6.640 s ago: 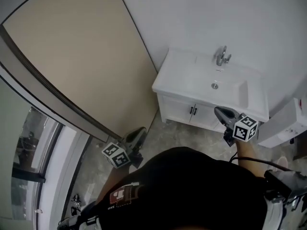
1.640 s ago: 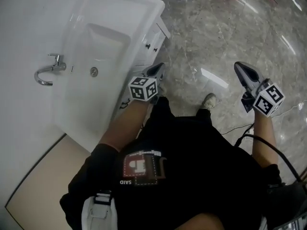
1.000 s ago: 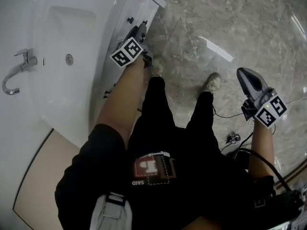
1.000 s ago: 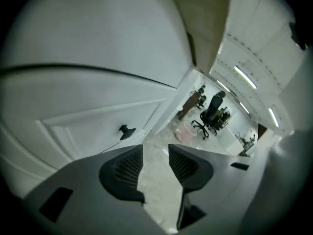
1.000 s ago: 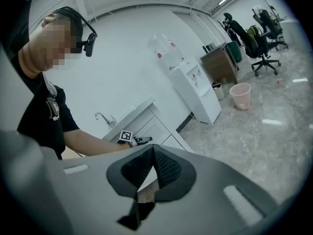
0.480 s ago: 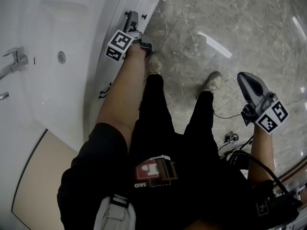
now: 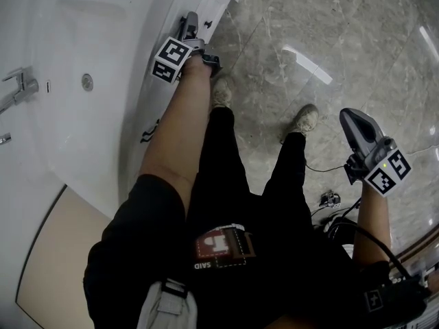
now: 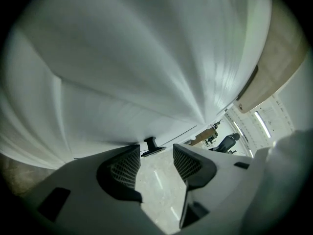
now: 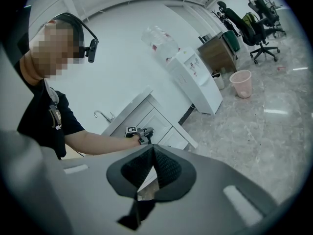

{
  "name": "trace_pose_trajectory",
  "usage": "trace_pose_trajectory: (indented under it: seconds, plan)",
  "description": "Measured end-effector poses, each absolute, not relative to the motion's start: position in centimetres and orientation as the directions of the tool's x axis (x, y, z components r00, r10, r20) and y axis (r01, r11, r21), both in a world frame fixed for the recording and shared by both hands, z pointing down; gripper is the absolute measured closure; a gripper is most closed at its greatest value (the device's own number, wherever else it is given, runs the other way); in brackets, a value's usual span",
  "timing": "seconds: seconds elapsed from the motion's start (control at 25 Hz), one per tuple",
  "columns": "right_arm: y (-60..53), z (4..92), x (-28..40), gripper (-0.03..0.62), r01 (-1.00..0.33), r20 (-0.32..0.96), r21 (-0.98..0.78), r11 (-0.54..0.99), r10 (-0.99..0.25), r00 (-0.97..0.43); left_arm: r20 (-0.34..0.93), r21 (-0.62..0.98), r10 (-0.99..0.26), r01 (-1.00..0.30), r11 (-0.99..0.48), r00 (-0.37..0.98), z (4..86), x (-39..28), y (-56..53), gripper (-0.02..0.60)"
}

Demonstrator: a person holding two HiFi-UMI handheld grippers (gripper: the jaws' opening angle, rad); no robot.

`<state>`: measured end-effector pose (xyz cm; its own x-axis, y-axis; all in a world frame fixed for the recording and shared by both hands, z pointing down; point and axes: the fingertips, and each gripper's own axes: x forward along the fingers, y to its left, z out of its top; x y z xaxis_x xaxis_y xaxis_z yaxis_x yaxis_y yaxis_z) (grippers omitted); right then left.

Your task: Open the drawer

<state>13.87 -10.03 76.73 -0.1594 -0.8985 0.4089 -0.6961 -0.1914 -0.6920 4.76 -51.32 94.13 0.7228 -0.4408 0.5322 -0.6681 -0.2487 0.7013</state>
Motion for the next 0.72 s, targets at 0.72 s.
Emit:
trace_pose_trajectory:
  seconds: [0.72]
  plan:
    - [-8.2,78.3,14.1,0.599,-0.672,0.411,-0.708,-0.216,-0.9,-0.144,0.546,0.694,-0.431,-0.676,-0.249,0.719,94.5,4.5,-51.3,0.442]
